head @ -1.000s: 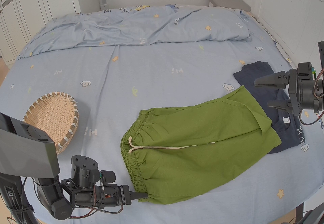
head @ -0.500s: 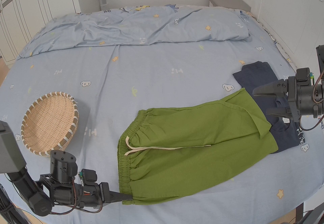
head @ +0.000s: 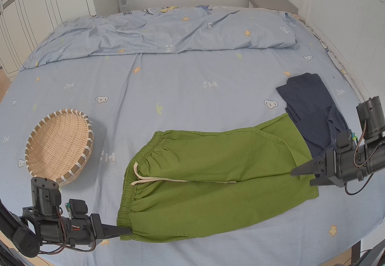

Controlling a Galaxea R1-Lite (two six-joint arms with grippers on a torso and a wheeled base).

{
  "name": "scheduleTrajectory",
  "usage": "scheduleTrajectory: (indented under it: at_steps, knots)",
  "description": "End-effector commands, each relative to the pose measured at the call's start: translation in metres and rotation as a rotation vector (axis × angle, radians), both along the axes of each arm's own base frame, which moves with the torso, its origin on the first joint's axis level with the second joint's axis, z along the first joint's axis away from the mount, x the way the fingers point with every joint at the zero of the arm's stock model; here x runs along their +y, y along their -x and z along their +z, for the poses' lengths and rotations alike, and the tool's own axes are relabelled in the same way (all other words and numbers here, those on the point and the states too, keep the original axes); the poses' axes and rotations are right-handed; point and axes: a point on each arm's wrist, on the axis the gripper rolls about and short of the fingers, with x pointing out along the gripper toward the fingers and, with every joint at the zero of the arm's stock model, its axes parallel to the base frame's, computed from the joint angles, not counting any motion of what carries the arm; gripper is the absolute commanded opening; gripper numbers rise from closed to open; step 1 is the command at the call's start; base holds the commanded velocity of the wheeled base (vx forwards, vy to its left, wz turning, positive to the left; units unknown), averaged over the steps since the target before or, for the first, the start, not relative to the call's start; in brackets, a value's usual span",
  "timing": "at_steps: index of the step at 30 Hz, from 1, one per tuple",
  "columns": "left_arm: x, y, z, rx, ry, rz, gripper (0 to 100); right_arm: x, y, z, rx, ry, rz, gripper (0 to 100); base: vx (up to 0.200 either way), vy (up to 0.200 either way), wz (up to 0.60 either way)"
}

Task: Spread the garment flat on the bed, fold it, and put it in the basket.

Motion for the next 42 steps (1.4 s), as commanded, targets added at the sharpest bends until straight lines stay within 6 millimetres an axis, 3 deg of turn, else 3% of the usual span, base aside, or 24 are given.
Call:
scheduleTrajectory:
  at_steps: [1, 5, 15, 33, 42]
  knots:
    - [0.016, 0.004, -0.002, -0.014, -0.031, 0.061, 0, -0.013, 0.005, -0.034, 0.096, 0.009, 0.005, 100, 0.0, 0.0, 0.0]
    - [0.024, 0.003, -0.002, -0.03, -0.021, 0.057, 0, -0.029, 0.008, -0.049, 0.099, -0.02, 0.003, 100, 0.0, 0.0, 0.0]
    - [0.034, -0.002, -0.011, -0.01, -0.029, 0.079, 0, -0.056, -0.004, -0.092, 0.146, 0.021, 0.024, 100, 0.0, 0.0, 0.0]
    - [0.035, -0.006, -0.013, -0.011, -0.036, 0.078, 0, -0.067, -0.022, -0.127, 0.181, -0.04, 0.043, 100, 0.0, 0.0, 0.0]
    - [0.035, -0.006, -0.015, -0.003, -0.039, 0.077, 0, -0.066, -0.024, -0.131, 0.183, -0.04, 0.047, 100, 0.0, 0.0, 0.0]
